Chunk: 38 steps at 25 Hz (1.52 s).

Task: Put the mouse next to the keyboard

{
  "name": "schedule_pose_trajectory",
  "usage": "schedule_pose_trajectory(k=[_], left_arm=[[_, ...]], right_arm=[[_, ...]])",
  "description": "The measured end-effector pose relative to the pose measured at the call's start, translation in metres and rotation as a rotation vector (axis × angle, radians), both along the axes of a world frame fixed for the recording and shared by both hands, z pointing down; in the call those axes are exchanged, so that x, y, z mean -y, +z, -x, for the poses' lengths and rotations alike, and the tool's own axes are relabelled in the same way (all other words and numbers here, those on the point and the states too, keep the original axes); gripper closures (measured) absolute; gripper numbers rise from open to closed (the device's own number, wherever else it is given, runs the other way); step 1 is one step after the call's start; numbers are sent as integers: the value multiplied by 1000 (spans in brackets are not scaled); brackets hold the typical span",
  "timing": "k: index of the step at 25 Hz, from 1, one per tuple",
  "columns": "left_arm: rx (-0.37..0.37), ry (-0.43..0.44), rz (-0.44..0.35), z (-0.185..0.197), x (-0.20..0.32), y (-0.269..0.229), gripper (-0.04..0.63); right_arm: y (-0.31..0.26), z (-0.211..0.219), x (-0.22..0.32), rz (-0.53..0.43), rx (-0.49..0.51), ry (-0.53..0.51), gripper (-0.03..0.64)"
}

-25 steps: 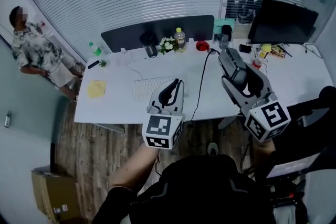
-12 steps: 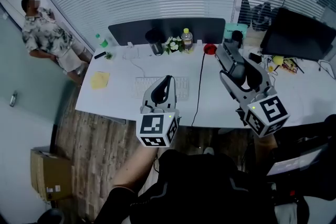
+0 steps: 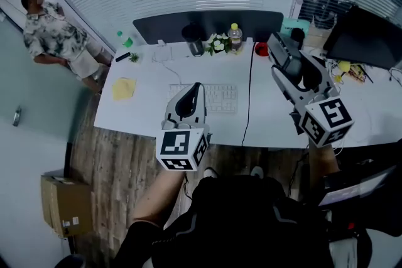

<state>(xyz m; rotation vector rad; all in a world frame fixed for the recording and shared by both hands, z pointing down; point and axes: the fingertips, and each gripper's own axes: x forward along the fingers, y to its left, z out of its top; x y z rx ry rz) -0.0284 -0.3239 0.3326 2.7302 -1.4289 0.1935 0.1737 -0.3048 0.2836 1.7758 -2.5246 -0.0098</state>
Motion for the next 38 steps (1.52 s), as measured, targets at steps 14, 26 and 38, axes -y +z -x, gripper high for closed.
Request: schedule_pose_trajectory(k=[14,26,38], left_arm=[[26,-83,108,26,4,42,566],[45,-199,192,15,-2,93,565],[90,-300,234,24,-11,131,565]], right_arm=[[81,-4,62,135,-45,5,328],[206,-45,101,324,-22,39,328],[323,-51,118,502,-15,57,330]])
